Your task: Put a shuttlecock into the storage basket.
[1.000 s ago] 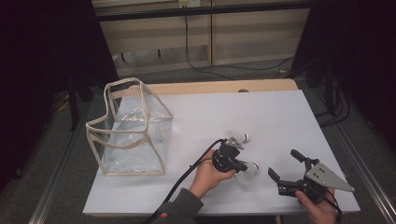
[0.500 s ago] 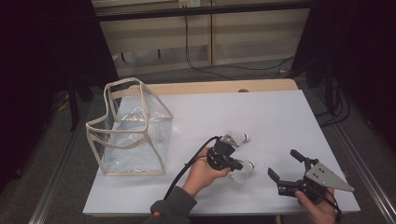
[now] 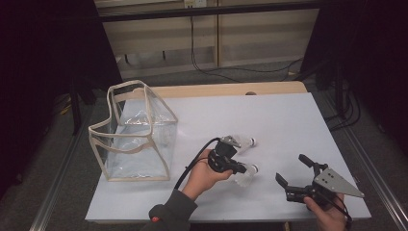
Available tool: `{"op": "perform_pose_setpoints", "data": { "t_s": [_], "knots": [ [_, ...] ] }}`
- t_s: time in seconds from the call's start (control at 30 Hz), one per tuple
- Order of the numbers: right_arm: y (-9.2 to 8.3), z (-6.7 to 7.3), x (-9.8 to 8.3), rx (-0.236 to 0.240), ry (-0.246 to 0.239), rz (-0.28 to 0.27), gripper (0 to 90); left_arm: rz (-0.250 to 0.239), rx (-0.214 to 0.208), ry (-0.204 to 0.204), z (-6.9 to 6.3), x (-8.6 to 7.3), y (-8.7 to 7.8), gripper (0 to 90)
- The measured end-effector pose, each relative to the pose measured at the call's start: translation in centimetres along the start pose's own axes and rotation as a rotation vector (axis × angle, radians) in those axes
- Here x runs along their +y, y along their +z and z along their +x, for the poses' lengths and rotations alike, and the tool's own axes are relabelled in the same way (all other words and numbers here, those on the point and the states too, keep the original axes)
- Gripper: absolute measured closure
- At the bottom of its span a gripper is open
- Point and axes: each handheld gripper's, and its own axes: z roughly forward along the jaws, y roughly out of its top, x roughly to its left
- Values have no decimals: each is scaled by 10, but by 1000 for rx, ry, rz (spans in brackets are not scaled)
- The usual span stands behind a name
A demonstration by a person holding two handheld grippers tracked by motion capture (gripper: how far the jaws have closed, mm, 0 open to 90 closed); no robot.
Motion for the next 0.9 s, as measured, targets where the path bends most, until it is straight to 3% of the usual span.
{"op": "perform_pose_setpoints", "data": {
  "t_s": [0.9],
  "knots": [
    [0, 0, 0, -1, 2, -4, 14, -2, 19, -14, 6, 4, -26, 888]
  ]
}}
